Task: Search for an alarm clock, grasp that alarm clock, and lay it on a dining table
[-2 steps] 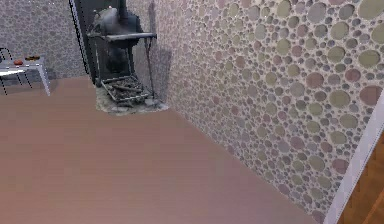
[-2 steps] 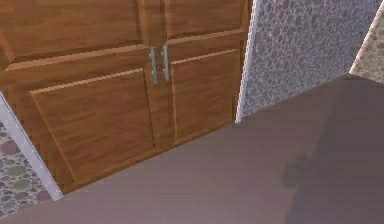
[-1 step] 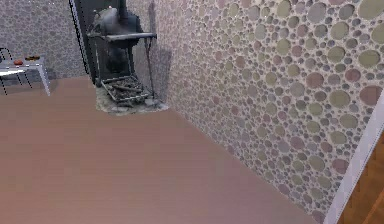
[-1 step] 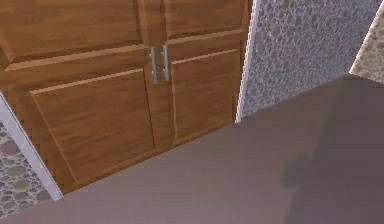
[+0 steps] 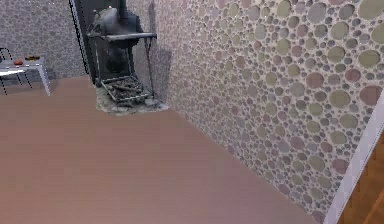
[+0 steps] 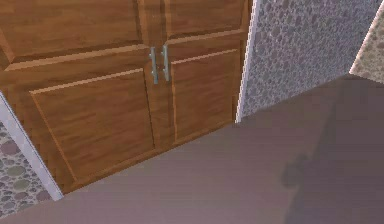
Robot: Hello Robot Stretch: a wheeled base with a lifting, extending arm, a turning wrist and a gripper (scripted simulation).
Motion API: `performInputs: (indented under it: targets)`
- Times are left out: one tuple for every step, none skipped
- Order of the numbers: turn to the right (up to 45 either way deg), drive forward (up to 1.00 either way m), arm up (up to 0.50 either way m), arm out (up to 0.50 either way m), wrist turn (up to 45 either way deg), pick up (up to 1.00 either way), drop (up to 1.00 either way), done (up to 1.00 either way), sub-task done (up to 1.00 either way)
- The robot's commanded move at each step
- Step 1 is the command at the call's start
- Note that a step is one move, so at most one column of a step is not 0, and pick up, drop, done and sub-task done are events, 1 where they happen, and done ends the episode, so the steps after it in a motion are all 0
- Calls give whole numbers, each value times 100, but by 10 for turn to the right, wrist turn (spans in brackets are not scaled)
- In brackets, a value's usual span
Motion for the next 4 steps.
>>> performInputs:
  targets:
    - [450,0,0,0,0,0,0,0,0]
    - [120,0,0,0,0,0,0,0,0]
    - [0,30,0,0,0,0,0,0,0]
    - [-450,0,0,0,0,0,0,0,0]
